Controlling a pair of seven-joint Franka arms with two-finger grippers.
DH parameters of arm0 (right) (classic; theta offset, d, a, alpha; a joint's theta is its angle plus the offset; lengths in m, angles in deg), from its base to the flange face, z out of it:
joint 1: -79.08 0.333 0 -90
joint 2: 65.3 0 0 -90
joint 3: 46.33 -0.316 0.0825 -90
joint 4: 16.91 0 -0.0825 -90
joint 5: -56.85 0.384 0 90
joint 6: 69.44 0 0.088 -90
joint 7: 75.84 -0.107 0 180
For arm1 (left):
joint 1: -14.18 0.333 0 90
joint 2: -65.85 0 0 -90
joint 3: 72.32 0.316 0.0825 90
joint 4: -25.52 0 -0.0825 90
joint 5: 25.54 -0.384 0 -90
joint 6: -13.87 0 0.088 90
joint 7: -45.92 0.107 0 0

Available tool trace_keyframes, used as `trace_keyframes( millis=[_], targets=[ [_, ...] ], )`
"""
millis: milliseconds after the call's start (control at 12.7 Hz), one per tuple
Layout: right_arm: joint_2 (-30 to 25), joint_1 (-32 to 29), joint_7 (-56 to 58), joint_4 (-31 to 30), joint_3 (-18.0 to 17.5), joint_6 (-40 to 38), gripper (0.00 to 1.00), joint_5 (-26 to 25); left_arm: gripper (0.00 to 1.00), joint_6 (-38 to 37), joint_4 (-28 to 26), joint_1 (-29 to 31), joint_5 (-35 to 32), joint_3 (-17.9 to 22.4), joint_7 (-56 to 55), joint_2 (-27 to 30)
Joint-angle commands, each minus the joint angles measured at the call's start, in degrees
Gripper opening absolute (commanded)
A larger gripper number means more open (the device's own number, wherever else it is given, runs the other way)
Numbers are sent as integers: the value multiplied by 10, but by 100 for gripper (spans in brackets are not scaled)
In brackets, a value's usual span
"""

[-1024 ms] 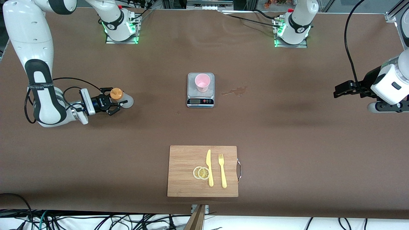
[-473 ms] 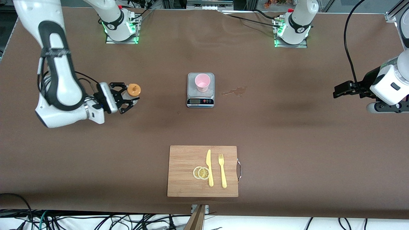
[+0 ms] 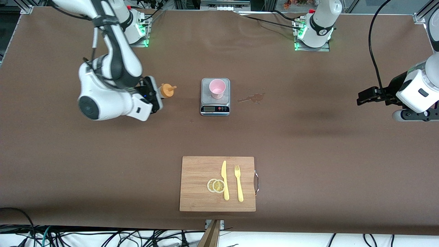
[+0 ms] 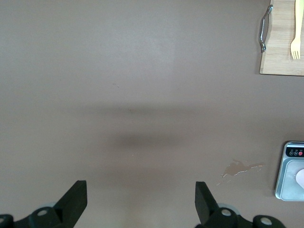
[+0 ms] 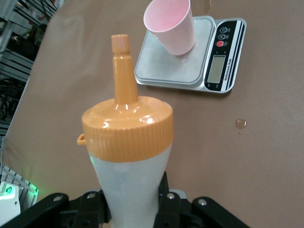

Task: Add sauce to pink cup with both arms
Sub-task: 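Lift the bottle with the right gripper over the pink cup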

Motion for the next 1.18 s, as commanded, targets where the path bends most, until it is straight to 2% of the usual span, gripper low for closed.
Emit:
trace_keyframes(
  millis=[0, 315, 551, 866, 1103],
  targets=[
    [-8, 54, -112, 8, 3, 23, 24, -54, 100, -9, 14, -1, 2, -1, 5, -5],
    [0, 139, -254, 15, 3, 54, 24, -130, 100, -10, 14, -1, 2, -1, 6, -5],
    [3, 181, -353, 16, 3, 59, 25, -180, 100, -10, 14, -1, 2, -1, 7, -5],
    [4, 220, -435, 16, 3, 59, 25, -240, 100, -10, 14, -1, 2, -1, 7, -5],
    [13, 258, -490, 16, 3, 56, 25, -303, 100, -10, 14, -1, 2, -1, 7, -5]
  ],
)
